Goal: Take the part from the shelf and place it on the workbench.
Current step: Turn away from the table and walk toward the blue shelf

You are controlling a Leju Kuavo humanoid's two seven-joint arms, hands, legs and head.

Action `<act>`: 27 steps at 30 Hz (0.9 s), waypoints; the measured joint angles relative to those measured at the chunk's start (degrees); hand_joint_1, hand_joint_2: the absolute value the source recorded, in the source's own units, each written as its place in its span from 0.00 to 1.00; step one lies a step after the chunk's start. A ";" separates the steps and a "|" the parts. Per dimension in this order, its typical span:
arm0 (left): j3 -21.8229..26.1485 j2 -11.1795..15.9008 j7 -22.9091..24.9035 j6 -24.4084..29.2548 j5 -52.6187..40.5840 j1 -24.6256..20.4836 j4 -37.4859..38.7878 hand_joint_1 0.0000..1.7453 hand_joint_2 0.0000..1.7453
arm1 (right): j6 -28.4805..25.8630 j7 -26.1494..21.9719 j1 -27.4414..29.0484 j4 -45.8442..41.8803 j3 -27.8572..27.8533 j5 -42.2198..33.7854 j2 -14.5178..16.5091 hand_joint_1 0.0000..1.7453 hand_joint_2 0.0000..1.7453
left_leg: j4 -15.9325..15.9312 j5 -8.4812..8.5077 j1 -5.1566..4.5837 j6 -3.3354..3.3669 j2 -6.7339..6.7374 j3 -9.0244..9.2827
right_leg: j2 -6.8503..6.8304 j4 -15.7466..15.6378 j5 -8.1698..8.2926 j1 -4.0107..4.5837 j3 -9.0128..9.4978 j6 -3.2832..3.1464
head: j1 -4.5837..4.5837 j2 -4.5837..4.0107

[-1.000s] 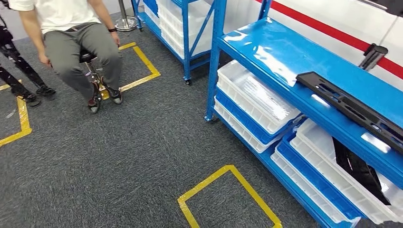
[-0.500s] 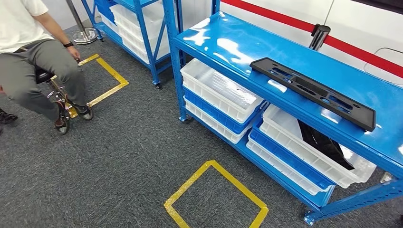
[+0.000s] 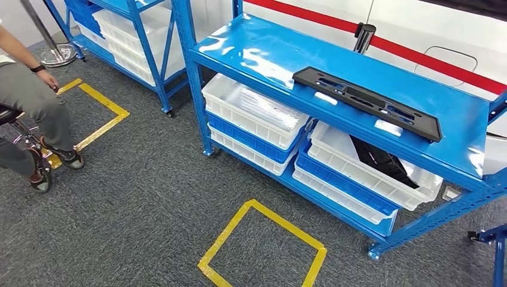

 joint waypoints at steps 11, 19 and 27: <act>0.00 -0.08 -0.41 0.38 0.01 -0.24 -0.01 0.00 0.00 | -0.07 0.38 0.02 0.00 -0.48 0.59 -0.16 0.00 0.00 | 0.63 -2.52 -0.52 -2.23 1.37 1.70 | -0.52 -14.54 5.30 0.84 8.45 -1.89 | -0.06 0.01; 0.00 -0.06 -0.39 0.43 -0.02 0.11 -0.02 0.00 0.00 | -0.09 0.52 0.12 0.00 -0.48 0.59 -0.04 0.00 0.00 | 13.17 -1.98 -0.15 -3.15 1.39 -8.68 | -0.11 -14.81 1.74 0.46 13.46 -3.58 | -0.36 0.02; 0.00 0.04 -0.07 0.11 0.08 0.04 -0.01 0.00 0.00 | -0.13 0.60 -0.27 0.07 -0.67 1.03 0.11 0.00 0.00 | 0.66 2.31 -0.54 -0.36 1.25 -2.92 | -0.06 -12.31 0.07 1.46 14.90 -0.78 | -0.28 0.00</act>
